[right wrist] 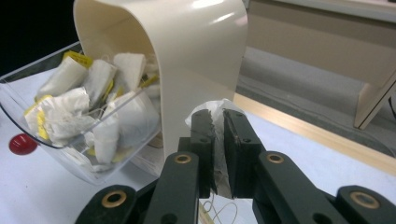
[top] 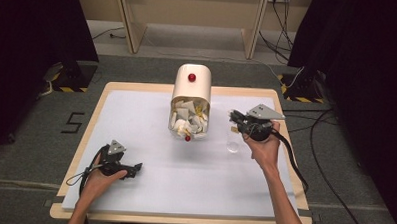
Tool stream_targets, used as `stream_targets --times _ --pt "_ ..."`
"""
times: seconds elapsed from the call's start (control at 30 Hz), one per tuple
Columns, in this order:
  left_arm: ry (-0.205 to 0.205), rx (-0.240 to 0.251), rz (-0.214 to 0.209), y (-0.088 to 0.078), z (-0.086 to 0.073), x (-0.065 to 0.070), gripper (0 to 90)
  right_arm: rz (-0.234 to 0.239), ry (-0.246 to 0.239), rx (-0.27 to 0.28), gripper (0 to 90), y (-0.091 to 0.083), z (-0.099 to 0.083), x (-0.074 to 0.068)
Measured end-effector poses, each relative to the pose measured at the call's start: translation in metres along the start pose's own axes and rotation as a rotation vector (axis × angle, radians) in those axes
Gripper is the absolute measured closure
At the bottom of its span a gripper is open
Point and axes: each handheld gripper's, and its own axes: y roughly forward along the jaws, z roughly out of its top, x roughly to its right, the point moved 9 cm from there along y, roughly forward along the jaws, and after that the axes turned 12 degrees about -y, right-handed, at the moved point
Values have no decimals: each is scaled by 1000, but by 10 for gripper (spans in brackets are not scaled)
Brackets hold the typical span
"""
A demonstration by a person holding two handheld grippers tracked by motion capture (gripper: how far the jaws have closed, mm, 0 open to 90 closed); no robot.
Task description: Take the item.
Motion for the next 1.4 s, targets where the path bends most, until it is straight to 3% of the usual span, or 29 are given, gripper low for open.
stream_targets --times 0.43,1.13,1.4 --pt "0 0 0 0 0 0 0 25 27 -85 830 8 -35 0" --pt "0 0 0 0 0 0 0 59 49 -162 815 14 -63 -5" --pt "-1 0 -1 0 0 0 0 71 62 -131 666 13 -57 -5"
